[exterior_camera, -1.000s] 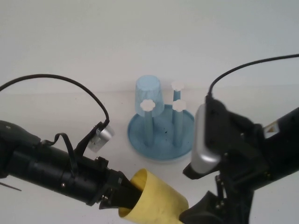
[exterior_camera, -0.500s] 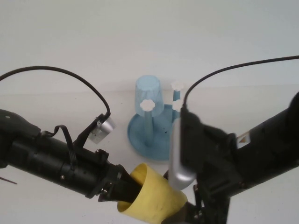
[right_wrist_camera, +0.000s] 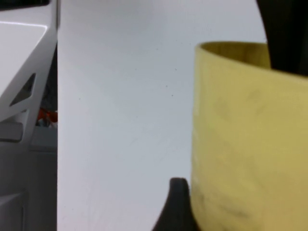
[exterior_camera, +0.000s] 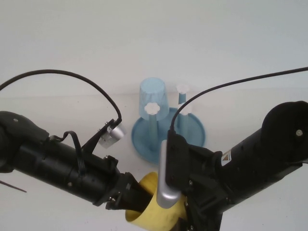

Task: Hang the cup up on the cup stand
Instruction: Adjust the cup with two arms

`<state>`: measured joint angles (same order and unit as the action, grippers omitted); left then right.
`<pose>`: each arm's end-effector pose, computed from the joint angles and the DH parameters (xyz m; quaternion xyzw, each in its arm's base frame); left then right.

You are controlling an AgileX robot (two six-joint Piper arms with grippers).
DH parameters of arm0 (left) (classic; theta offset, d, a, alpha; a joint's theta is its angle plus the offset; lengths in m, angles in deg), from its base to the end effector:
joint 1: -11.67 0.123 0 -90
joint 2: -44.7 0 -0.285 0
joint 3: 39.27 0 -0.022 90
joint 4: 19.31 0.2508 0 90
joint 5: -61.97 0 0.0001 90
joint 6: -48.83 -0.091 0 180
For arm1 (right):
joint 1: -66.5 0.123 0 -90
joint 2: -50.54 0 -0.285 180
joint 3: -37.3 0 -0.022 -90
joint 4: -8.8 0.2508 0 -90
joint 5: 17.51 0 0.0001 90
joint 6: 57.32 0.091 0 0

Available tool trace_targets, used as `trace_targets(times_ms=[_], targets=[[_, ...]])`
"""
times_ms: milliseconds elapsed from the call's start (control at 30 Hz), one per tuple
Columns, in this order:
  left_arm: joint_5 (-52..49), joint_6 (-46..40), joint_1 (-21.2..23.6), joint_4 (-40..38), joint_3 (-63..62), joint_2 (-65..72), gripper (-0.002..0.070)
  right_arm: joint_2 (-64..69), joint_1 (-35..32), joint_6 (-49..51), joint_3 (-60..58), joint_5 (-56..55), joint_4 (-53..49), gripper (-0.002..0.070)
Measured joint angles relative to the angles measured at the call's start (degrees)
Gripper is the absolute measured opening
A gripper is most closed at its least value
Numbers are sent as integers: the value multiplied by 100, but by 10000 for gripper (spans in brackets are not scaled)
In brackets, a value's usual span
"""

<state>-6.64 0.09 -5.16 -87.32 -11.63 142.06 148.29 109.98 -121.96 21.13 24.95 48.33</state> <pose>0.2294 -0.1515 0.2348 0.2236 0.8351 -0.5009 0.0410 0.2043 0.2477 0.2533 -0.6299 0.7006 0.2345 0.2397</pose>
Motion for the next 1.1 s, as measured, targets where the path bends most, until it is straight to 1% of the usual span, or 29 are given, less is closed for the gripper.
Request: trace_targets(times_ms=[67,133,167,200,233,300,367,400,433,533,633,733,800,867,967,1100], targets=[[0,-170,0,47,-29,0,8,0,0,31,0,21,0,577],[0,-309,0,56,-29,0,50,0,0,44,0,57,0,549],[0,-441,0,85,-53,0,89,0,0,48,0,70,0,541],[0,-586,0,114,-82,0,53,0,0,48,0,93,0,538],[0,-669,0,114,-110,0,175,0,0,59,0,143,0,538],[-12,-701,0,161,-214,0,291,0,0,137,0,169,0,537],[-12,-701,0,215,-351,0,396,0,0,177,0,185,0,536],[-12,-676,0,255,-430,0,432,0,0,190,0,193,0,536],[-12,-641,0,321,-494,-10,451,0,0,218,0,193,0,536],[-22,-428,0,676,-727,-134,461,-23,0,351,0,193,-56,536],[-45,-224,0,1295,-1050,-337,461,-208,0,583,0,168,-274,536],[-67,-118,0,2104,-1408,-594,461,-486,0,876,0,155,-532,536],[-67,-150,12,2394,-1605,-834,461,-611,0,1098,0,155,-717,536],[-67,-482,11,2334,-1653,-1134,461,-691,0,1298,0,155,-847,536],[-91,-1096,-40,2041,-1653,-1636,461,-748,0,1555,11,230,-931,541],[-130,-1320,-237,1937,-1633,-2308,461,-758,0,1765,147,368,-954,557]])
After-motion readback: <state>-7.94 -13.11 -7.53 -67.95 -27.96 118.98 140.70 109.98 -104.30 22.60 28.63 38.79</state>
